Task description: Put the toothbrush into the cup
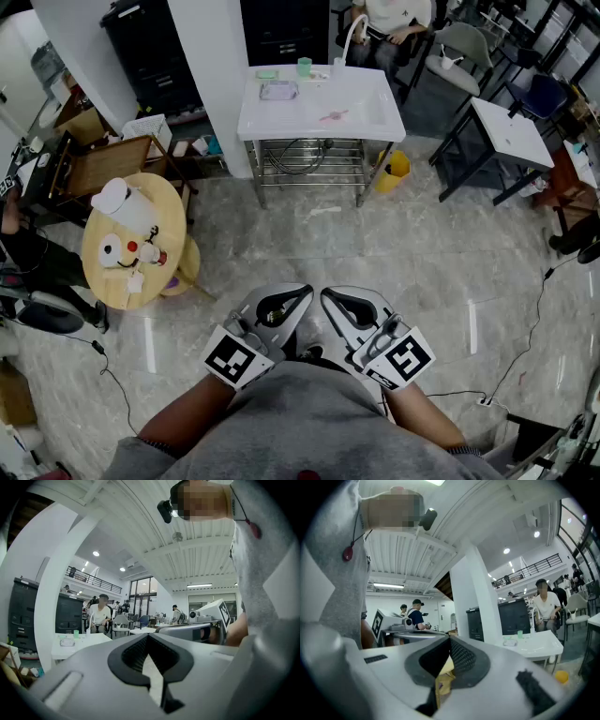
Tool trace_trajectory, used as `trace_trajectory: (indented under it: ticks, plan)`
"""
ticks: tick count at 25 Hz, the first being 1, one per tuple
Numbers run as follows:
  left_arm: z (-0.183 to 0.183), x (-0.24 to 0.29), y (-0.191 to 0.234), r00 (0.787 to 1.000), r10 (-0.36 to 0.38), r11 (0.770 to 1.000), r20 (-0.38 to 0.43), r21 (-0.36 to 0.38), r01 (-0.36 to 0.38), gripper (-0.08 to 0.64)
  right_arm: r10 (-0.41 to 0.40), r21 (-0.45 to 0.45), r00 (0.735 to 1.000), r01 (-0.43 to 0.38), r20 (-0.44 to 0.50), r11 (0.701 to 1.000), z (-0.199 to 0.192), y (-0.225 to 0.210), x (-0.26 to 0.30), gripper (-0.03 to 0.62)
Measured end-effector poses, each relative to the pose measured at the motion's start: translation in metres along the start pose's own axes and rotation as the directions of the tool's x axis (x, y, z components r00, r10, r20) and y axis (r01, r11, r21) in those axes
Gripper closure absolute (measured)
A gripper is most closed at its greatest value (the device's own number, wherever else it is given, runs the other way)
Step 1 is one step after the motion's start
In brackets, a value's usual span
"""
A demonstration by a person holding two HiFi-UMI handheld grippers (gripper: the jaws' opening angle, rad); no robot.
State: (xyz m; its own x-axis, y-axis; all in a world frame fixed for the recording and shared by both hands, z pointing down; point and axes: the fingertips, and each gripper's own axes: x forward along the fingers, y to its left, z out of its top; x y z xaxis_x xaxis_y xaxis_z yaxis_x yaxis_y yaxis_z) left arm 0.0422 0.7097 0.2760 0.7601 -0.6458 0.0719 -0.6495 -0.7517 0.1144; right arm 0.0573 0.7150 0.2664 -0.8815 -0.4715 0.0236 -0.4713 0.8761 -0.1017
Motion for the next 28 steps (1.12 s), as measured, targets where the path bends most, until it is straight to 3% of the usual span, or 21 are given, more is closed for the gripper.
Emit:
trace_trajectory:
  ticks: [5, 10, 13, 15, 19, 28]
  plan:
    - [-0.002, -0.003, -0.006, 1.000, 0.009, 0.999, 0.017, 0.044, -0.010, 0.555, -0.001, 0.001, 1.000, 0.001, 0.004, 1.000, 0.001, 0.004, -0.009, 0.578]
    - [0.004, -0.005, -0.010, 1.000, 0.016, 1.000, 0.007, 0.005, -0.016, 0.555, -0.022, 0.006, 1.000, 0.022, 0.006, 1.000, 0.002, 0.001, -0.012, 0.578]
    - [0.003, -0.004, -0.005, 0.999, 0.017, 0.998, 0.027, 0.061, -0.018, 0.555, -0.027, 0.023, 1.000, 0.027, 0.007, 0.999, 0.002, -0.005, -0.011, 0.578]
    - [0.007, 0.000, 0.000, 0.999, 0.022, 0.995, 0.038, 0.092, -0.025, 0.555, -0.026, 0.023, 1.000, 0.026, 0.010, 0.999, 0.004, -0.010, -0.009, 0.578]
    - [0.021, 0.008, 0.016, 0.999, 0.032, 0.999, 0.041, 0.042, -0.034, 0.557, -0.027, 0.004, 0.999, 0.027, 0.017, 1.000, 0.014, -0.025, 0.000, 0.578]
    - [0.034, 0.031, 0.076, 0.998, 0.011, 0.998, 0.066, 0.065, -0.015, 0.557, -0.021, -0.027, 1.000, 0.021, 0.007, 0.999, 0.027, -0.065, 0.046, 0.577]
